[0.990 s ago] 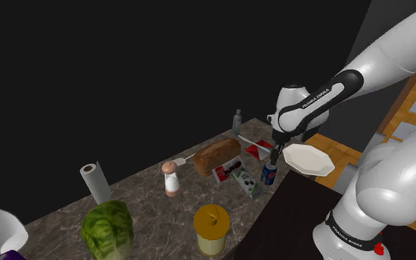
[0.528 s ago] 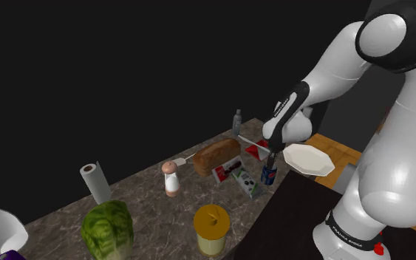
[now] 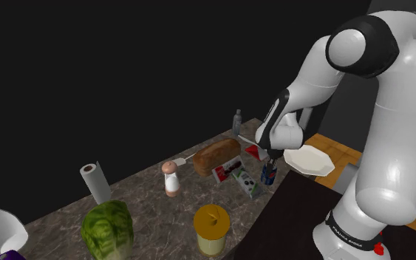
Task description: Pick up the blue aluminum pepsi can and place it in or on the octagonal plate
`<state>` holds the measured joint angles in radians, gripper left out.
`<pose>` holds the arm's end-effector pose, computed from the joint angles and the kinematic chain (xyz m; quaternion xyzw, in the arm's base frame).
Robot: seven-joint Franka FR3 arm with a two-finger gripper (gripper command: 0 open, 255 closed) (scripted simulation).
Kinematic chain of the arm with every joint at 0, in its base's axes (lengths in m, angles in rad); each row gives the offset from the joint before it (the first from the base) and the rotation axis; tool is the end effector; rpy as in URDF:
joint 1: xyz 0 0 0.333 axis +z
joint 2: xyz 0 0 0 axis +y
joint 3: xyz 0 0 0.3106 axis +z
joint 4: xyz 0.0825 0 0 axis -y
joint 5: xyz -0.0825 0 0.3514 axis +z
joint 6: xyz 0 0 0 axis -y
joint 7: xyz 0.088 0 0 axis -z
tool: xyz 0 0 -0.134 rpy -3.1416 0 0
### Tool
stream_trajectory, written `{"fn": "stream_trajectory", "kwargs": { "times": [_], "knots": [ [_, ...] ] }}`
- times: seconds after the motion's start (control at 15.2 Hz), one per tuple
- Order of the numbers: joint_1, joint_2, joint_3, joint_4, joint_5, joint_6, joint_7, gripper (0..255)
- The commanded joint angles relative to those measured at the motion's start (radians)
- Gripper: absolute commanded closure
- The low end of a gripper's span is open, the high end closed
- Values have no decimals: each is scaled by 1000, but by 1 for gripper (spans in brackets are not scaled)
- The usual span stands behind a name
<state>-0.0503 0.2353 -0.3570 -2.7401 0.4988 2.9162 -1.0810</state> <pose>0.3231 -0.1811 0.1508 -0.9952 -0.0963 0.0019 0.0155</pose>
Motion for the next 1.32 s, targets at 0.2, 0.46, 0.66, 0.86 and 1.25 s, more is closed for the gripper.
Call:
{"fn": "stream_trajectory", "kwargs": {
  "times": [0.2,0.46,0.66,0.86,1.25],
  "knots": [
    [-7,6,9,2,11,4,-8,0],
    [-7,6,9,2,11,4,-8,255],
    [-8,8,11,4,13,4,-9,255],
    [-8,8,10,4,12,4,-9,255],
    [73,-76,-103,-23,-133,-45,101,255]
  ]
}}
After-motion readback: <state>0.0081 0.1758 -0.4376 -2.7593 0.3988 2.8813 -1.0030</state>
